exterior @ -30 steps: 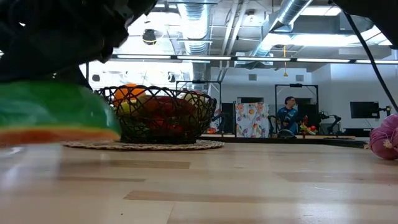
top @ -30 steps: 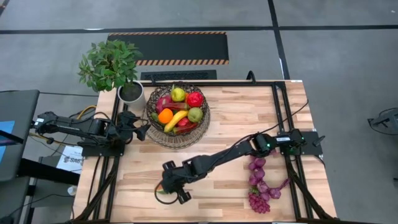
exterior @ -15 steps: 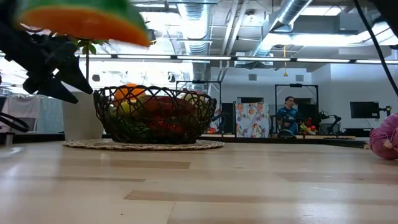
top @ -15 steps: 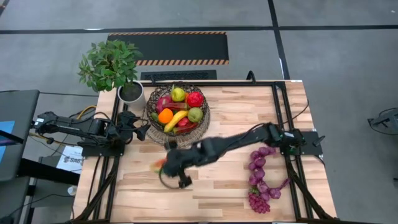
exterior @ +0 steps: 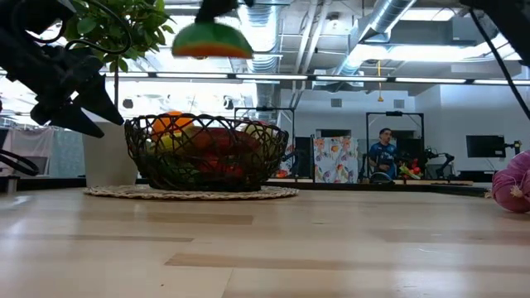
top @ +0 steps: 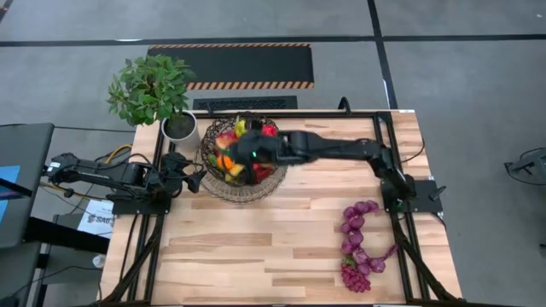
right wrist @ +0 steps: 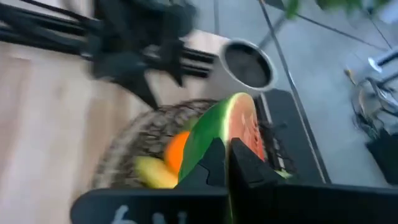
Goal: Build produce basket
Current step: Put the sliced watermelon into the wire basket
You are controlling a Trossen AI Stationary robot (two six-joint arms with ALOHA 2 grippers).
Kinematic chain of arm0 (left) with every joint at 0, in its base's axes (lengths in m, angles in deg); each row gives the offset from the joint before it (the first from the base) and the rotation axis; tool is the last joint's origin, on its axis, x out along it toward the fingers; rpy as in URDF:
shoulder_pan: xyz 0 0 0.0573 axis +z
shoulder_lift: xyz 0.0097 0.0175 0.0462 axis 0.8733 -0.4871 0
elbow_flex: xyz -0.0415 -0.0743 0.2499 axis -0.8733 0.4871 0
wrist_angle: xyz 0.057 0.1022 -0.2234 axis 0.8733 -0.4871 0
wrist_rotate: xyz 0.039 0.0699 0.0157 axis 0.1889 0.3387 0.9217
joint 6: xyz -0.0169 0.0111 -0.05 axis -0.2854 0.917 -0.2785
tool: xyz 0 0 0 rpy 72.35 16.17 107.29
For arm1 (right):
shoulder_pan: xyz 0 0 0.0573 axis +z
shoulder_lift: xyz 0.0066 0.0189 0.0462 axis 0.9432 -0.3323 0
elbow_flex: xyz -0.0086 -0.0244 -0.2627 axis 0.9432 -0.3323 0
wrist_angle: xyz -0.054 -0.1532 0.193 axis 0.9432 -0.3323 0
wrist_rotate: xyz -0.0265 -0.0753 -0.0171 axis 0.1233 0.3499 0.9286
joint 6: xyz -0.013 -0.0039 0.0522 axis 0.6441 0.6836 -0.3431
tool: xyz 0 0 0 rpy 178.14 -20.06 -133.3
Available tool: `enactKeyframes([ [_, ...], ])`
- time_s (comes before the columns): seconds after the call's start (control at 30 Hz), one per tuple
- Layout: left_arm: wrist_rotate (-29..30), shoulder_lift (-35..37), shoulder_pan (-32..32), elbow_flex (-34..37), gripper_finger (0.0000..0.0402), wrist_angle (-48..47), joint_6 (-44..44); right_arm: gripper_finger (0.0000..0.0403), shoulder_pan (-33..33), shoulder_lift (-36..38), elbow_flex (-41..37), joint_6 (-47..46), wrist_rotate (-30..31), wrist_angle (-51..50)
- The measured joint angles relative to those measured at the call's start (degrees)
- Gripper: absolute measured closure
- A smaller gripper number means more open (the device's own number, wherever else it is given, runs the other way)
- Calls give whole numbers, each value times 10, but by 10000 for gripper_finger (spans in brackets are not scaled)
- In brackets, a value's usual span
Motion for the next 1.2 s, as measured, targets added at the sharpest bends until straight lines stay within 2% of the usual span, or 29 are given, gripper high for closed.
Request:
enactKeyframes([
  [0.23,0,0,0,0,34,0,0,399,-53,-47,-1,3,-25,3],
  [0.43,1,0,0,0,34,0,0,399,-88,-79,0,1,-38,86],
  [0.5,1,0,0,0,34,0,0,399,-94,-82,-2,-10,-60,76],
  [0.6,1,0,0,0,34,-3,0,399,-88,-86,2,-15,-83,82],
  [0.87,2,0,0,0,34,-3,-1,399,-42,-84,0,9,-90,60],
  [1.2,1,0,0,0,34,-3,-3,399,-37,-87,-27,-21,-97,14],
])
